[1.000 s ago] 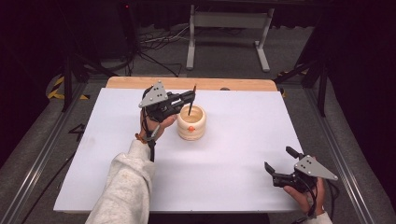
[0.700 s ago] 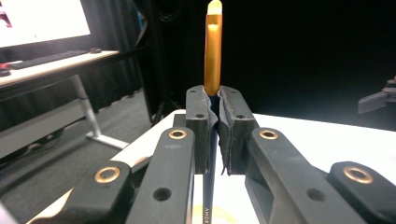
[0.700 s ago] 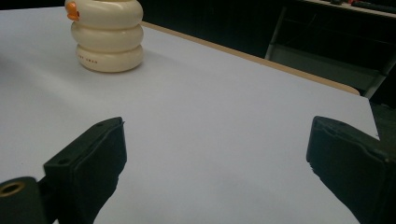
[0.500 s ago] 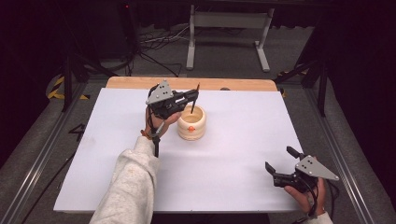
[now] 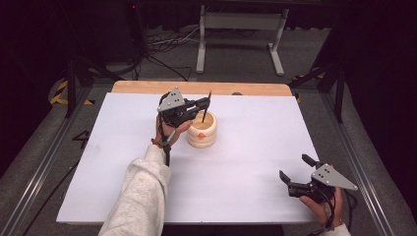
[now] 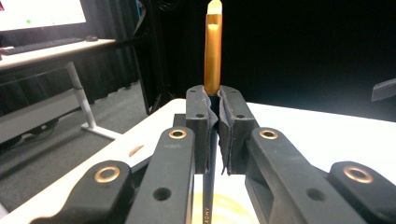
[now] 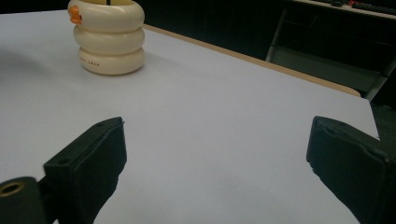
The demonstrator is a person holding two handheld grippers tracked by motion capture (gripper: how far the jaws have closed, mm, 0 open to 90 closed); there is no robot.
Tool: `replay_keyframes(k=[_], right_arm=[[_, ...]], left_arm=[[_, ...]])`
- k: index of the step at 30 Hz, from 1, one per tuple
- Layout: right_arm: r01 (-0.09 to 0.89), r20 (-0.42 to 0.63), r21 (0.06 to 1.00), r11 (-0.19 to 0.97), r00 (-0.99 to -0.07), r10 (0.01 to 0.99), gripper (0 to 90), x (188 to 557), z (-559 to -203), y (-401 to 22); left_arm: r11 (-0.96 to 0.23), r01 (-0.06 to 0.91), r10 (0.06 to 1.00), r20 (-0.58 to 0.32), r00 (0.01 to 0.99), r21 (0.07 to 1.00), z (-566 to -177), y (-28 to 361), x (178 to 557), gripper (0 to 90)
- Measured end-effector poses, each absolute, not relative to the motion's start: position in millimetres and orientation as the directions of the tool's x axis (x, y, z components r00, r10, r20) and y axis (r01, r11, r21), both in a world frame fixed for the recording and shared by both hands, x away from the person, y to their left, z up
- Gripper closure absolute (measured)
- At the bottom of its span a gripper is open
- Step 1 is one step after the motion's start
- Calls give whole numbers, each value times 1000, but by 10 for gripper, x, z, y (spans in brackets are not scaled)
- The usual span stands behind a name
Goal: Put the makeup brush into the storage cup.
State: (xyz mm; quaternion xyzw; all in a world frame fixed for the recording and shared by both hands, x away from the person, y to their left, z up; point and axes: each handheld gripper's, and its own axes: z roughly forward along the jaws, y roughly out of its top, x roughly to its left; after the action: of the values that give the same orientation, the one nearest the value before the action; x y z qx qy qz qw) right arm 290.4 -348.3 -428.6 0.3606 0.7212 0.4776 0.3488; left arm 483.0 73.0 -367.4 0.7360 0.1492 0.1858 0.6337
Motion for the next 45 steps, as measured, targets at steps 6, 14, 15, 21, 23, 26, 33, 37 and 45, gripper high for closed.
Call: replay_keyframes(k=[6,14,15,21,23,26,33,37,45], right_arm=[[187,-158,941,283,-497,853,53,2908,-4290,-3479],[189,-161,939,289,-500,851,53,2908,-4294,-3469],[186,-165,938,292,-501,850,53,2907,-4292,-3467],[191,-166,936,296,-502,849,53,2908,-4297,-3457],[190,-165,937,294,-503,848,53,2904,-4293,-3455],[191,-166,936,296,-504,848,55,2904,-4294,-3456],[188,-170,936,298,-500,849,55,2903,-4287,-3465],[188,-170,936,299,-503,847,54,2902,-4288,-3456],[190,-170,935,301,-504,847,55,2901,-4289,-3455]], left_arm=[[-157,4,452,69,889,988,-3784,738,4831,836],[-159,32,456,45,889,987,-3935,785,4782,835],[-156,32,457,43,889,987,-3949,794,4783,835],[-158,52,457,26,889,986,-4035,800,4754,835],[-161,58,458,23,889,985,-4050,794,4745,835],[-161,58,457,22,889,985,-4063,793,4747,835],[-178,64,462,26,886,982,-4086,793,4742,835],[-178,67,472,25,881,982,-4093,798,4738,834],[-190,68,481,32,876,980,-4090,791,4728,833]])
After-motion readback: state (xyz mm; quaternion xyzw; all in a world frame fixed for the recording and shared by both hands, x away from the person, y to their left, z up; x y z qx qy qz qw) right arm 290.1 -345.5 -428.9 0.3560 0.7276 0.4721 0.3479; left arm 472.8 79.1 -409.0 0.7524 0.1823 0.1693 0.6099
